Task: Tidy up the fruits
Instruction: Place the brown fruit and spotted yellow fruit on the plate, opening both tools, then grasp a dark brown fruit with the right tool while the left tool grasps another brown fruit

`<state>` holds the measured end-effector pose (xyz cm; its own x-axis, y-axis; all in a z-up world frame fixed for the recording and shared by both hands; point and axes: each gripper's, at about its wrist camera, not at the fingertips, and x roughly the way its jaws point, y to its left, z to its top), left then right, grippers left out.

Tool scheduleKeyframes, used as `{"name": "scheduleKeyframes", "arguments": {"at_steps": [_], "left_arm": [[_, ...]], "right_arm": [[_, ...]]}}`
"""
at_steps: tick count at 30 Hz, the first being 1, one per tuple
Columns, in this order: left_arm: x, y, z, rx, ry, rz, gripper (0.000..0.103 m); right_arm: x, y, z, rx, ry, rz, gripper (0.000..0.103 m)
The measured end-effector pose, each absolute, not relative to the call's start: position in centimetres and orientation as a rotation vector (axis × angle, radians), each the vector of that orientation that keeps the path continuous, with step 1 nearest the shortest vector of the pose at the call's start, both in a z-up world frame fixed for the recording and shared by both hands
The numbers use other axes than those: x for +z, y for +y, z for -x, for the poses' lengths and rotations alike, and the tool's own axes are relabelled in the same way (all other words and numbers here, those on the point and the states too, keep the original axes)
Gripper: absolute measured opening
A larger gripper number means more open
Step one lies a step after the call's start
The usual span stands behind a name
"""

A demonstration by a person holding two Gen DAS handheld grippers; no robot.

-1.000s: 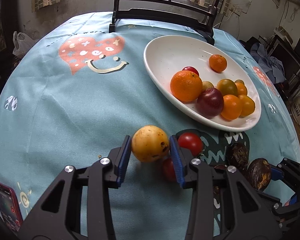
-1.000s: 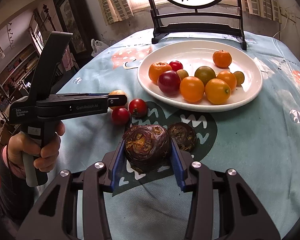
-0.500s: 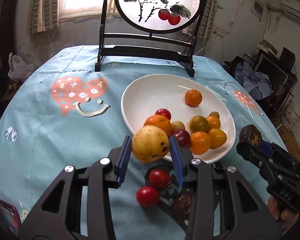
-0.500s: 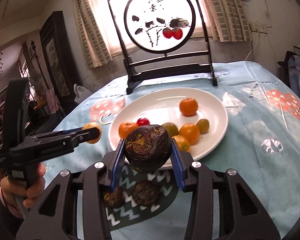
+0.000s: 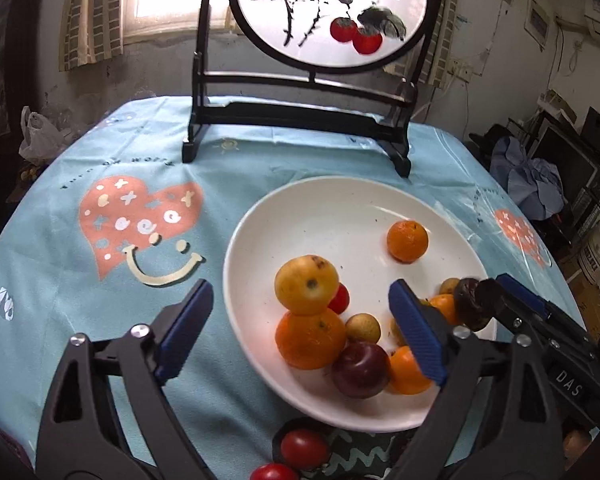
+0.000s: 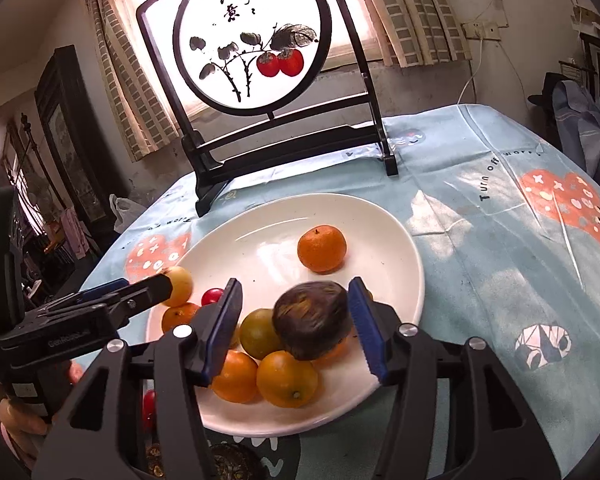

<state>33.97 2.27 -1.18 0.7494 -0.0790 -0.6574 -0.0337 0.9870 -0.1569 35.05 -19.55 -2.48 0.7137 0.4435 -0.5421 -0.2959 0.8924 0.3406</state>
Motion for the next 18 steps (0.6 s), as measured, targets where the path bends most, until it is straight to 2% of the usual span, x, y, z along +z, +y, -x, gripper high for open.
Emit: {"name": "scheduleKeyframes", "arguments": {"at_steps": [7, 18], "left_arm": [[0.4, 3.3, -28.9, 0.026, 0.667, 0.102, 0.099], [-1.9, 6.8, -24.3, 0.083, 0.718, 0.190, 0.099]], "right_arm": [[-0.9, -18.5, -30.7, 0.507, 0.655, -0.175, 0.056], [-4.8, -14.4, -26.3, 0.572, 0.825, 0.073, 0.056]]}}
